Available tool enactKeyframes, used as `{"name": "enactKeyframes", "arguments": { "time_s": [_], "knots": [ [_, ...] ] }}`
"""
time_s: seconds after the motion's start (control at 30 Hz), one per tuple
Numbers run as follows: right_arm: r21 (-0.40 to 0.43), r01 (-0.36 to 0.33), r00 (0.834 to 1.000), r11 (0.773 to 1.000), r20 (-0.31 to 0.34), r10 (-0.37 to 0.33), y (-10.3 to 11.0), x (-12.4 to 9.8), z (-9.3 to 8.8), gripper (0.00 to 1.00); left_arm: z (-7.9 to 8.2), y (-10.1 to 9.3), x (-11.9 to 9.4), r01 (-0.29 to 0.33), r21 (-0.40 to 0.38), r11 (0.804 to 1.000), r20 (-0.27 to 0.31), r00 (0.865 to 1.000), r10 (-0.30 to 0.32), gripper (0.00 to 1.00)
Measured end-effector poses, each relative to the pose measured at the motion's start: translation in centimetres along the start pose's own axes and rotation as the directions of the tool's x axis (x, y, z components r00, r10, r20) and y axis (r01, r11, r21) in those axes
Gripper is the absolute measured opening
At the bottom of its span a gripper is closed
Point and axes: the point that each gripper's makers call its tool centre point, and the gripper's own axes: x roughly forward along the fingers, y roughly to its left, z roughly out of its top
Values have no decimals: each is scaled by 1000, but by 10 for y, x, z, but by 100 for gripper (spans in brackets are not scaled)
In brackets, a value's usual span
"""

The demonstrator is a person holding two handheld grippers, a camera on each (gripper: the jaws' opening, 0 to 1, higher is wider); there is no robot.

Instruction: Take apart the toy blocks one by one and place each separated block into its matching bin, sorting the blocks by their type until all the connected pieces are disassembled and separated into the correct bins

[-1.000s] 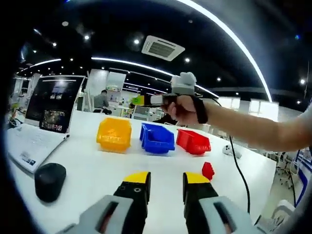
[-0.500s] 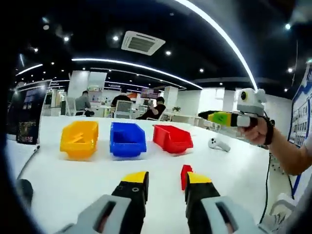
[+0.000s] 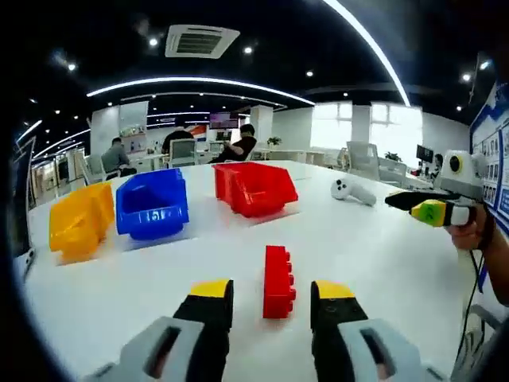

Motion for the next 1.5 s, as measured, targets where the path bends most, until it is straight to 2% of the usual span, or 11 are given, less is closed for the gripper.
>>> {"name": "enactKeyframes", "arguments": {
  "time_s": [0.07,0.23,0.33,0.53,0.63,0.8,1.0,1.17,1.23,1.33,1.5],
  "knots": [
    [-2,0,1000,1000,6,0,-1,-1,2,35,-4,1,2,-16,-27,1000,-29,999,15,19],
    [-3,-7,1000,1000,14,7,-3,-2,0,35,8,4,4,-31,38,999,-2,1000,31,18],
    [-9,-13,1000,1000,11,14,-1,-3,-2,34,48,6,4,-28,131,991,67,998,19,18],
    [-10,-22,1000,1000,21,22,1,-5,-2,33,117,4,21,-28,172,985,157,988,1,18],
    [6,-20,1000,1000,-4,20,-2,-7,-11,29,153,5,48,-32,160,987,205,979,-2,18],
    [70,-19,1000,997,-12,20,-3,-10,-20,21,184,2,106,0,116,993,220,975,-26,18],
    [76,-15,1000,997,19,13,-6,-21,-13,3,189,18,158,-38,73,997,170,985,25,18],
    [57,-18,999,998,42,15,-6,-28,-9,3,183,25,167,-70,59,996,156,986,60,18],
    [59,-17,999,998,30,15,-7,-28,-12,3,172,23,165,-65,44,997,110,992,60,19],
    [58,2,1000,998,25,-3,-11,-28,-12,13,168,22,164,-42,11,999,87,995,41,56],
    [64,36,998,997,42,-39,-16,-30,-4,22,174,21,149,-43,80,996,95,995,36,56]
  ]
}}
